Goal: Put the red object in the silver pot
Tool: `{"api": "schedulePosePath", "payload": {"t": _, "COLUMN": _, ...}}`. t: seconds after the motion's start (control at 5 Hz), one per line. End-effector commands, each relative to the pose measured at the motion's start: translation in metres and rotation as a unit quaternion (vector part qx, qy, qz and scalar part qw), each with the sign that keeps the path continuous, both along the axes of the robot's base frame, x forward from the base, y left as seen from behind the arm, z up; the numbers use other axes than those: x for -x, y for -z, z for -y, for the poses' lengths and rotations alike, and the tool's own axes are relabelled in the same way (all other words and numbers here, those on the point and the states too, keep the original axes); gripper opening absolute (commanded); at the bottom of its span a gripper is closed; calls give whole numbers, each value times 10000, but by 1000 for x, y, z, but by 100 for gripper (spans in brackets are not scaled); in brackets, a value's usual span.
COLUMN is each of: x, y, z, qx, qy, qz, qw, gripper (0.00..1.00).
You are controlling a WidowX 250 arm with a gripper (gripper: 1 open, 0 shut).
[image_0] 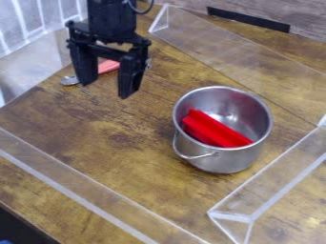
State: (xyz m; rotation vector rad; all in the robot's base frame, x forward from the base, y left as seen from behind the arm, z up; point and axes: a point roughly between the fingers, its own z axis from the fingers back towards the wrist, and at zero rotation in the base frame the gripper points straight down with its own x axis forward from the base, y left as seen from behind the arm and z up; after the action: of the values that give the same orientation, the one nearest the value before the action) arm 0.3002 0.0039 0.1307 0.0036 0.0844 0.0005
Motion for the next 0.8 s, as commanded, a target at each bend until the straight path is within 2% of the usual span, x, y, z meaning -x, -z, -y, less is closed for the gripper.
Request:
{"api": "schedulePosePath", "payload": {"t": 0.0, "x": -6, "y": -20, "z": -4, "qx": 7, "qy": -53, "qz": 312, "qw": 9995, "gripper": 100}}
{"api": "schedulePosePath", "payload": {"t": 0.6, "x": -5, "y": -24, "z": -1, "qx": 73, "qy": -20, "qz": 329, "qw": 9994, "gripper": 100}}
